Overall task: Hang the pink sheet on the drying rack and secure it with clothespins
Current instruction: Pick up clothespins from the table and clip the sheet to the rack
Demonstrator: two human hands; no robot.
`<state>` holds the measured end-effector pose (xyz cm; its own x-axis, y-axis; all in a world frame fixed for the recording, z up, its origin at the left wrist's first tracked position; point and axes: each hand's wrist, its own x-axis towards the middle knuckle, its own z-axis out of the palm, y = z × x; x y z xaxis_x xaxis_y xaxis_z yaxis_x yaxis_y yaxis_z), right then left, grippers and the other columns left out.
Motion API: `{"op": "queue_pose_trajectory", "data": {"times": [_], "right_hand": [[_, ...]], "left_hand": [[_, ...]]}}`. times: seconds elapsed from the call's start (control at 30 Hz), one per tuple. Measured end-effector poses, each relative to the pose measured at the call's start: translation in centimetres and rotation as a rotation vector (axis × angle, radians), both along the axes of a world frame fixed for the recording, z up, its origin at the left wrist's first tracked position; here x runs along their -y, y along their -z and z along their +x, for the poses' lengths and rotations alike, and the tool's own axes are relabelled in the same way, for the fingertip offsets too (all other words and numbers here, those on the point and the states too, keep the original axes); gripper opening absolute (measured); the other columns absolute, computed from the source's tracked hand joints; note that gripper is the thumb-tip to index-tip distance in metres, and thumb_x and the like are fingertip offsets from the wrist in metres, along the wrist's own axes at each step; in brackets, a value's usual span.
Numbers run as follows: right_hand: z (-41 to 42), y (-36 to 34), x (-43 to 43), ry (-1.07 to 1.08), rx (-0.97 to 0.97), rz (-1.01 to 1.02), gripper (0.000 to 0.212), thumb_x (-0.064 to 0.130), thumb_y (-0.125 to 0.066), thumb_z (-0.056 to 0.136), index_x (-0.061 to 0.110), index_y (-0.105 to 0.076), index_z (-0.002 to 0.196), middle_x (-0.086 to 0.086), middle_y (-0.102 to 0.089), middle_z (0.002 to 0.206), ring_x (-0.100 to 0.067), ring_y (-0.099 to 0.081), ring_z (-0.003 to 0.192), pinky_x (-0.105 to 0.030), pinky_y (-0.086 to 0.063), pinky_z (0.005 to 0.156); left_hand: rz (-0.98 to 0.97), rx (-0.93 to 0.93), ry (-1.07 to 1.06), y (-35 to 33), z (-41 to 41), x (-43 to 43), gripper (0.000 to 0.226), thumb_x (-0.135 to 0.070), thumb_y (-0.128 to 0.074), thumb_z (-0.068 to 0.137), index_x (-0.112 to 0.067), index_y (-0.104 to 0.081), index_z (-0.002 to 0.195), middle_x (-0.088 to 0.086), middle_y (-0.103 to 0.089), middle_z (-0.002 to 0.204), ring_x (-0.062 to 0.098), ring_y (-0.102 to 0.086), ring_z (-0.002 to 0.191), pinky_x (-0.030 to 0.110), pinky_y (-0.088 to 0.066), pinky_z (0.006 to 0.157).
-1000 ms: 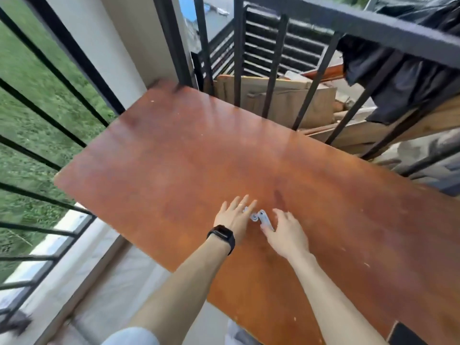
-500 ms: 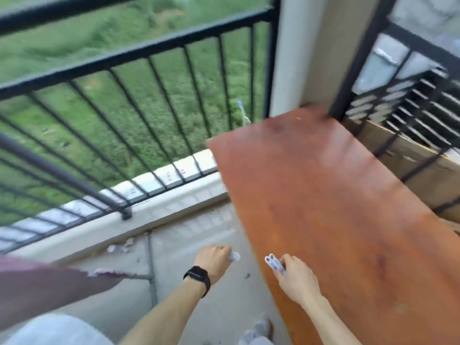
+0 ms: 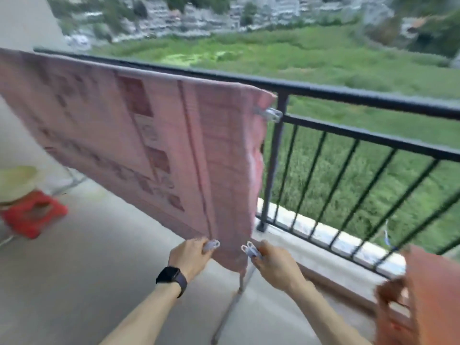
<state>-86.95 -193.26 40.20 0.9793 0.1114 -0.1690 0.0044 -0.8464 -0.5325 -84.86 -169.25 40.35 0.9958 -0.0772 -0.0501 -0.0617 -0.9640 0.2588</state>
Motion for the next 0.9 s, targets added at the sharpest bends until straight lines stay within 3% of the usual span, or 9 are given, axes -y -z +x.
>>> {"op": "queue_pose_trajectory", "data": {"times": [0.1, 0.17, 0.27, 0.4, 0.57, 0.7, 0.9], "right_hand": [[3.7, -1.9, -6.8, -0.135, 0.084, -0.002, 0.024, 0.039, -0.055, 0.094, 0.021, -0.049, 0.108, -0.010, -0.071, 0.101, -0.037, -0.064, 0.094, -0.036, -0.036, 0.062], [5.9, -3.3, -11.0, -0.181, 0.164, 0.041, 0.031, 0.036, -0.055, 0.094, 0.030, -0.046, 0.123, -0.007, -0.072, 0.108, -0.035, -0.066, 0.096, -0.035, -0.043, 0.066], [8.9, -5.3, -16.5, -0.274, 0.237, 0.091, 0.038, 0.038, -0.055, 0.092, 0.039, -0.042, 0.127, -0.008, -0.074, 0.108, -0.036, -0.068, 0.095, -0.038, -0.052, 0.072], [13.1, -7.0, -23.1, -0.390, 0.303, 0.111, 0.035, 0.046, -0.053, 0.089, 0.039, -0.046, 0.123, -0.005, -0.076, 0.101, -0.033, -0.070, 0.091, -0.042, -0.056, 0.071], [19.1, -8.8, -31.2, -0.519, 0.369, 0.131, 0.021, 0.039, -0.058, 0.090, 0.027, -0.057, 0.107, -0.006, -0.074, 0.092, -0.035, -0.067, 0.086, -0.043, -0.053, 0.066], [24.4, -9.9, -37.7, -0.580, 0.359, 0.196, 0.021, 0.037, -0.063, 0.091, 0.026, -0.059, 0.108, -0.003, -0.074, 0.093, -0.030, -0.068, 0.086, -0.043, -0.055, 0.071], [33.8, -11.2, -47.7, -0.611, 0.325, 0.429, 0.018, 0.042, -0.066, 0.091, 0.026, -0.065, 0.098, 0.003, -0.073, 0.082, -0.012, -0.065, 0.075, -0.030, -0.052, 0.067]], "left_hand": [[-0.042, 0.082, -0.130, -1.9, 1.8, -7.5, 0.036, -0.056, -0.046, 0.093, -0.023, -0.061, 0.093, -0.002, -0.068, 0.093, 0.025, -0.065, 0.088, 0.030, -0.044, 0.062], [-0.056, 0.132, -0.192, -3.2, 2.8, -11.9, 0.033, -0.053, -0.049, 0.092, -0.023, -0.061, 0.091, -0.001, -0.068, 0.091, 0.026, -0.065, 0.086, 0.031, -0.046, 0.063], [-0.061, 0.184, -0.285, -5.0, 4.1, -17.6, 0.031, -0.054, -0.048, 0.091, -0.025, -0.058, 0.087, -0.001, -0.067, 0.087, 0.028, -0.065, 0.081, 0.032, -0.050, 0.061], [-0.061, 0.230, -0.391, -7.3, 5.2, -23.6, 0.032, -0.055, -0.047, 0.092, -0.025, -0.059, 0.088, 0.000, -0.066, 0.086, 0.030, -0.064, 0.082, 0.032, -0.049, 0.062], [-0.050, 0.291, -0.480, -9.6, 7.1, -30.9, 0.035, -0.058, -0.045, 0.093, -0.026, -0.056, 0.082, -0.001, -0.064, 0.081, 0.030, -0.064, 0.079, 0.032, -0.047, 0.061], [-0.027, 0.342, -0.561, -10.8, 10.3, -37.0, 0.029, -0.053, -0.049, 0.092, -0.027, -0.062, 0.090, -0.001, -0.067, 0.085, 0.027, -0.065, 0.082, 0.032, -0.050, 0.062], [-0.020, 0.360, -0.663, -11.2, 18.2, -46.4, 0.032, -0.053, -0.051, 0.092, -0.024, -0.063, 0.089, 0.000, -0.068, 0.083, 0.026, -0.064, 0.080, 0.035, -0.050, 0.061]]}}
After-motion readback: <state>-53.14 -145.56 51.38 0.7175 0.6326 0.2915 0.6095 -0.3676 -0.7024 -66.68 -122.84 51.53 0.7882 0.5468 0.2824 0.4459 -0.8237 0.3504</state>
